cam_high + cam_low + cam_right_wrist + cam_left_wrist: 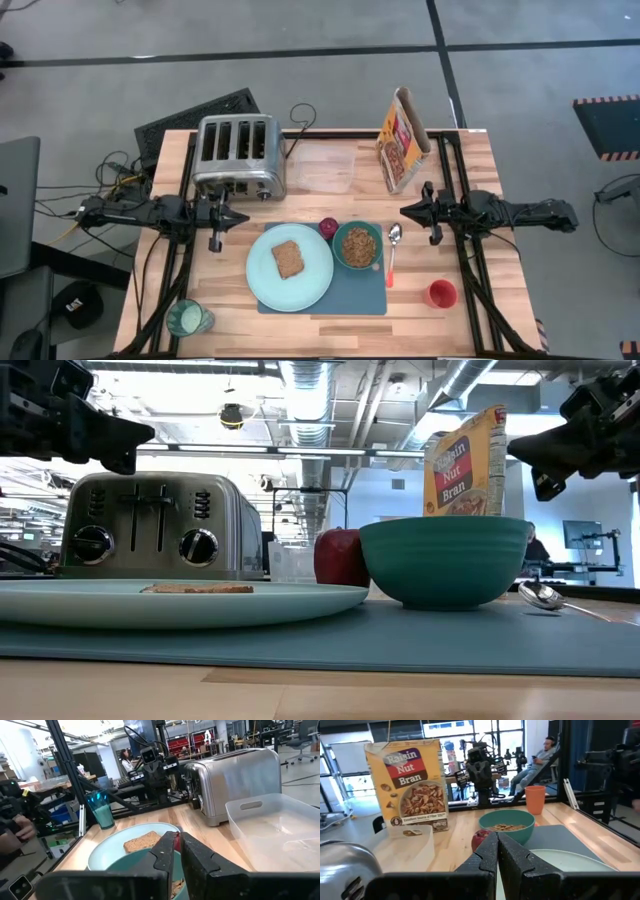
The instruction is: Arrange a breakfast setting
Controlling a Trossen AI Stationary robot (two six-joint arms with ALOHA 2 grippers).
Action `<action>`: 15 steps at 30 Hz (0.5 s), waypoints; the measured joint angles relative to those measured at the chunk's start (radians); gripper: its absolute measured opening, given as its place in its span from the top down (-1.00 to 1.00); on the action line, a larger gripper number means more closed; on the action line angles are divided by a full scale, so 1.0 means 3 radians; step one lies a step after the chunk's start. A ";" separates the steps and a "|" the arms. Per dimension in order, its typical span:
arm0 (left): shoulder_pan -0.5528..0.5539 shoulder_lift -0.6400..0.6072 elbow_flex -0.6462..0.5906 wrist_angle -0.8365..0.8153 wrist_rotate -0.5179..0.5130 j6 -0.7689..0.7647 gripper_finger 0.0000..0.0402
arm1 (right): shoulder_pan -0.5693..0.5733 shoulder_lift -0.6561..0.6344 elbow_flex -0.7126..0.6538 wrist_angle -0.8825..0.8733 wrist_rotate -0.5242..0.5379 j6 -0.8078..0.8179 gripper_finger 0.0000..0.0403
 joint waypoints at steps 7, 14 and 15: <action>0.0000 0.0000 -0.0002 -0.0001 0.0028 -0.0004 1.00 | 0.0000 0.0001 -0.0003 -0.0001 0.0000 -0.0004 0.69; 0.0000 0.0001 -0.0003 -0.0001 0.0028 -0.0009 1.00 | 0.0000 0.0001 -0.0004 -0.0002 0.0000 -0.0006 0.69; 0.0000 0.0000 -0.0004 -0.0001 0.0028 -0.0009 1.00 | 0.0000 0.0001 -0.0004 -0.0003 0.0000 -0.0006 0.69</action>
